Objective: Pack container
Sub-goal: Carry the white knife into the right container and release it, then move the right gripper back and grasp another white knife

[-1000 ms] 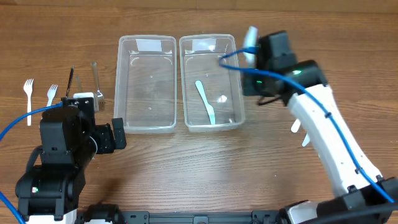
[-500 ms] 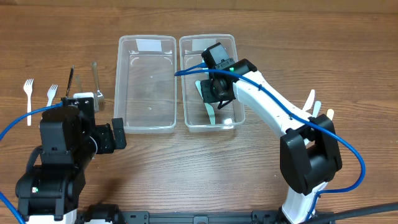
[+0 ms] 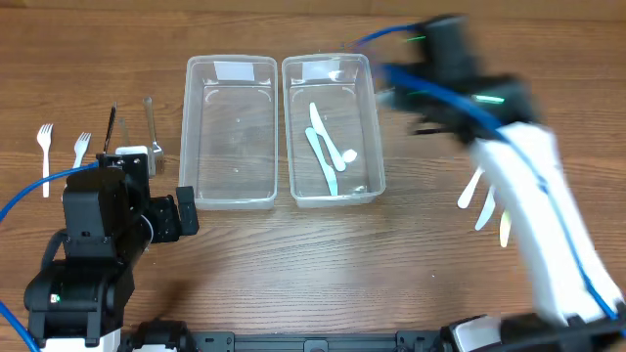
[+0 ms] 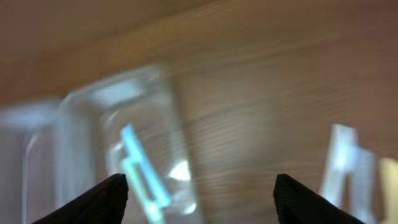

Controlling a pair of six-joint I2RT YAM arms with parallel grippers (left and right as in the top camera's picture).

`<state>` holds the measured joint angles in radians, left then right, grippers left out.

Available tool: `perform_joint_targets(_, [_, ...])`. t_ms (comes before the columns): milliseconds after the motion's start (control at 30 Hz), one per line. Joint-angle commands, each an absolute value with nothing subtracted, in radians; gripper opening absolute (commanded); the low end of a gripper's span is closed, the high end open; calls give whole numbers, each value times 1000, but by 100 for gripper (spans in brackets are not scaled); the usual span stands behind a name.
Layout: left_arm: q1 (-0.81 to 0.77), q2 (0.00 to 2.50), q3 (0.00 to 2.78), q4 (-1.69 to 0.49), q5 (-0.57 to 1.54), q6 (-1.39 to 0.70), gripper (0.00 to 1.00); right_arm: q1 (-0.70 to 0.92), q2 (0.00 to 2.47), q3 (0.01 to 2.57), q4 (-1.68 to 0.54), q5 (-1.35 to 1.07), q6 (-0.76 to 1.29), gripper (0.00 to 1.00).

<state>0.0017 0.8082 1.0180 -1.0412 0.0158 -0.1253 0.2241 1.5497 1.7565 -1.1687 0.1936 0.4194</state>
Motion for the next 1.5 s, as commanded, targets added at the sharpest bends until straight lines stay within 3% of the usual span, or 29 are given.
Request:
perform_joint_targets(0, [6, 805, 1041, -1040, 28, -139, 100, 10, 1534, 1760, -1268, 136, 510, 83])
perform_joint_targets(100, [6, 805, 1041, -1040, 28, -139, 100, -154, 1565, 1695, -1304, 60, 489, 87])
perform_joint_targets(233, [6, 805, 1041, -1040, 28, -139, 100, -236, 1620, 1551, -1265, 49, 469, 87])
perform_joint_targets(567, [6, 805, 1041, -1040, 28, -139, 100, -239, 1796, 1227, -1009, -14, 444, 87])
perform_joint_targets(1467, [6, 805, 1041, -1044, 27, -139, 100, -236, 1861, 1034, -813, -55, 381, 86])
